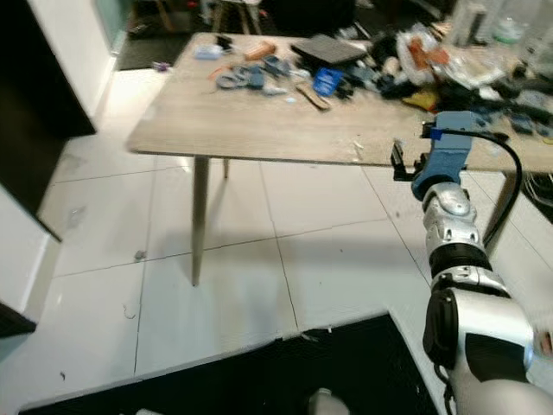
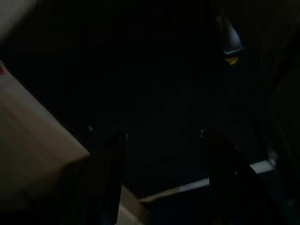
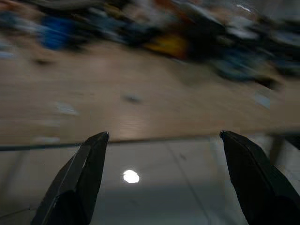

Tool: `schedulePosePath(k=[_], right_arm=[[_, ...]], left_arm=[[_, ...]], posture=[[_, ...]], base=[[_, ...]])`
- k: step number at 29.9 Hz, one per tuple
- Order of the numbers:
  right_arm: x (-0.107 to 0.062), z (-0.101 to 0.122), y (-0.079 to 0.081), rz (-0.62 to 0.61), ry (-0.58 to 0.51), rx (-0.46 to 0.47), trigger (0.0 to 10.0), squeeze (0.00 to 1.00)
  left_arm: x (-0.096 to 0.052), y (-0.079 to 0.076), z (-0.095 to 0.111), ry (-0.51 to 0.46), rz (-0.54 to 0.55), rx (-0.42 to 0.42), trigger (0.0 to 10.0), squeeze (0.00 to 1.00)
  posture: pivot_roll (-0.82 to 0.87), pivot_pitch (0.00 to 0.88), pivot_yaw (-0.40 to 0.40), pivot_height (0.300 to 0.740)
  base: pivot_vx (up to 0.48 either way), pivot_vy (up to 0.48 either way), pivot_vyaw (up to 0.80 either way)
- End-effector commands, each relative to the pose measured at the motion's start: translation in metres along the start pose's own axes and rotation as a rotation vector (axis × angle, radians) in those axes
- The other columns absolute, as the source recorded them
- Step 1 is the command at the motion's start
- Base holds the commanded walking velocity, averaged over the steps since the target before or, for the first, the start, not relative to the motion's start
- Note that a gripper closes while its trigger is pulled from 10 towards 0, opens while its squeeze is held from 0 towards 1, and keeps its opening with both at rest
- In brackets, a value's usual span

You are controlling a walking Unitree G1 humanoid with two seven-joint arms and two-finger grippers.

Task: Picking trash to rubbish bin

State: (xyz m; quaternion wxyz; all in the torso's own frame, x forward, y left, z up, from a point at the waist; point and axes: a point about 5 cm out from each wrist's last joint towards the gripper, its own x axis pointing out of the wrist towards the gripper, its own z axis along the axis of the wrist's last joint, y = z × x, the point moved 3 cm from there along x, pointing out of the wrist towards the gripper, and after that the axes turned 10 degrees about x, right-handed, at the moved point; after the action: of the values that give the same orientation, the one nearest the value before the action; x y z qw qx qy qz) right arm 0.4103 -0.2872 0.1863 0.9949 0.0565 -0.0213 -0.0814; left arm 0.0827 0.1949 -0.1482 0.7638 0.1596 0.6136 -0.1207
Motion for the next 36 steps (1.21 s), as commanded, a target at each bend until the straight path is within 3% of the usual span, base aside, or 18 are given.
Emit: schedulePosePath(k=[1, 12, 24, 30, 36], right_arm=[[0.002, 0.005, 0.002, 0.002, -0.015, 0.016, 10.0, 0.0], [0.001, 0.001, 0.013, 0.083, -0.012, 0.01, 10.0, 0.0], [-0.001, -0.006, 0.023, 0.161, 0.001, 0.0, 10.0, 0.0], [-0.003, -0.011, 0.04, 0.277, 0.022, -0.002, 10.0, 0.0], [-0.004, -0.018, 0.047, 0.308, 0.053, -0.027, 10.0, 0.0]], left_arm=[[0.001, -0.004, 0.023, -0.077, -0.011, 0.012, 10.0, 0.0], [0.001, -0.005, 0.022, -0.075, -0.015, 0.019, 10.0, 0.0], [0.001, -0.005, 0.02, -0.07, -0.016, 0.028, 10.0, 0.0], [0.001, -0.004, 0.021, -0.071, -0.012, 0.037, 10.0, 0.0], [0.001, -0.002, 0.022, -0.07, 0.007, 0.036, 10.0, 0.0]], posture=[[-0.06, 0.078, 0.011, 0.74], [-0.06, 0.082, 0.012, 0.74], [-0.06, 0.084, 0.018, 0.74], [-0.07, 0.085, 0.024, 0.74], [-0.07, 0.085, 0.025, 0.74]], base=[[0.48, 0.0, 0.0], [0.48, 0.0, 0.0], [0.48, 0.0, 0.78], [0.48, 0.0, 0.75], [0.139, 0.0, 0.0]])
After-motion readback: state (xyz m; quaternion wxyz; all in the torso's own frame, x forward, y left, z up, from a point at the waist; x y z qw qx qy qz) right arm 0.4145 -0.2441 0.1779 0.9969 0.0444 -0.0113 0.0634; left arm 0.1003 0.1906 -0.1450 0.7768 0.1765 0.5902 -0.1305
